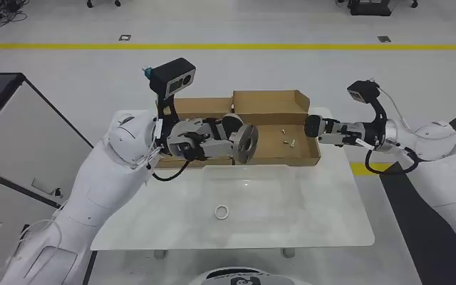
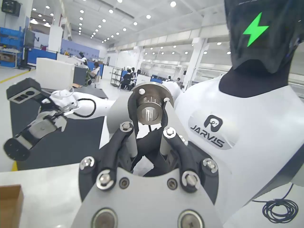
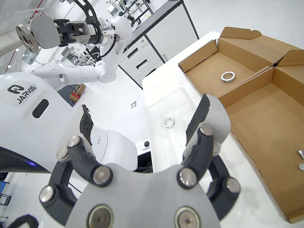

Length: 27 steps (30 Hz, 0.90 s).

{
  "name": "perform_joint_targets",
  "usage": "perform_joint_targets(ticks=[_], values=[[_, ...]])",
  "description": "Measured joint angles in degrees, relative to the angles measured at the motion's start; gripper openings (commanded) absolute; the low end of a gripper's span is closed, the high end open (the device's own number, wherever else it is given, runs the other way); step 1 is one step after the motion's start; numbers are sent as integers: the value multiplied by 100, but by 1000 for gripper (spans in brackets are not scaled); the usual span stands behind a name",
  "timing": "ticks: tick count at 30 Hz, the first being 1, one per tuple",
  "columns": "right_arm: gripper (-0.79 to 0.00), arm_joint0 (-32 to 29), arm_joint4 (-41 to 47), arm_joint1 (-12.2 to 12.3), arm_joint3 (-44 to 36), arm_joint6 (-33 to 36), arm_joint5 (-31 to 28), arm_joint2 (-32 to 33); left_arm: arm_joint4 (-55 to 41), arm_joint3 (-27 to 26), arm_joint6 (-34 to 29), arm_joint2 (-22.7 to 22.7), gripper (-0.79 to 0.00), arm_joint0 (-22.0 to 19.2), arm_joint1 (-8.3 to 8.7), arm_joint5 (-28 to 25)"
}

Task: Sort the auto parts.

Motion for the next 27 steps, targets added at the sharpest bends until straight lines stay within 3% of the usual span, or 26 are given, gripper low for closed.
perform_joint_targets(ticks=[15, 27], values=[[0, 0, 0, 0, 0, 0, 0, 0, -2073, -126, 58, -21, -785, 111, -155, -106], [0, 0, 0, 0, 0, 0, 0, 0, -3178, -333, -405, -412, -785, 355, -452, 354]])
